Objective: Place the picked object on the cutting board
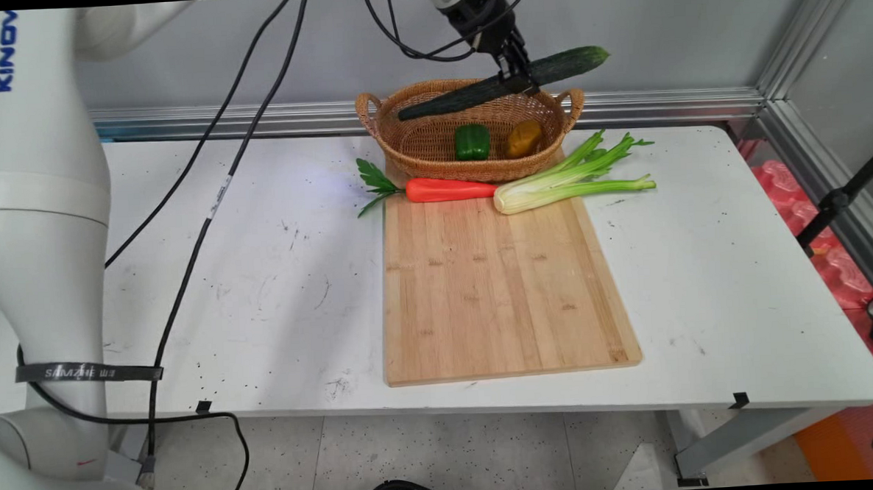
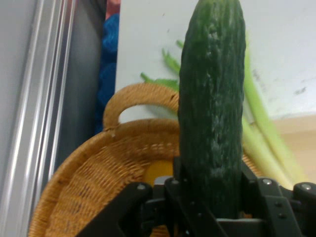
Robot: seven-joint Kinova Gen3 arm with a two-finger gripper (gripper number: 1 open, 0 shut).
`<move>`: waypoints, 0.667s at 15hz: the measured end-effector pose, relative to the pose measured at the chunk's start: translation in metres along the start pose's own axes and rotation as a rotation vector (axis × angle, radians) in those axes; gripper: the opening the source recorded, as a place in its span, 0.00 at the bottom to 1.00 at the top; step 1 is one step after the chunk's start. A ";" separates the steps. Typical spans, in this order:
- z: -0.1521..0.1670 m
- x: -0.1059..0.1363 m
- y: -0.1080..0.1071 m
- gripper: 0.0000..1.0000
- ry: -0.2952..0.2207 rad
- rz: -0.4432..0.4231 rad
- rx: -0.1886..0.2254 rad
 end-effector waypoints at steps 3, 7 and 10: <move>-0.014 0.012 0.027 0.00 0.000 -0.032 -0.003; -0.027 0.012 0.071 0.00 -0.027 -0.053 -0.009; -0.032 0.006 0.096 0.00 -0.048 -0.059 -0.015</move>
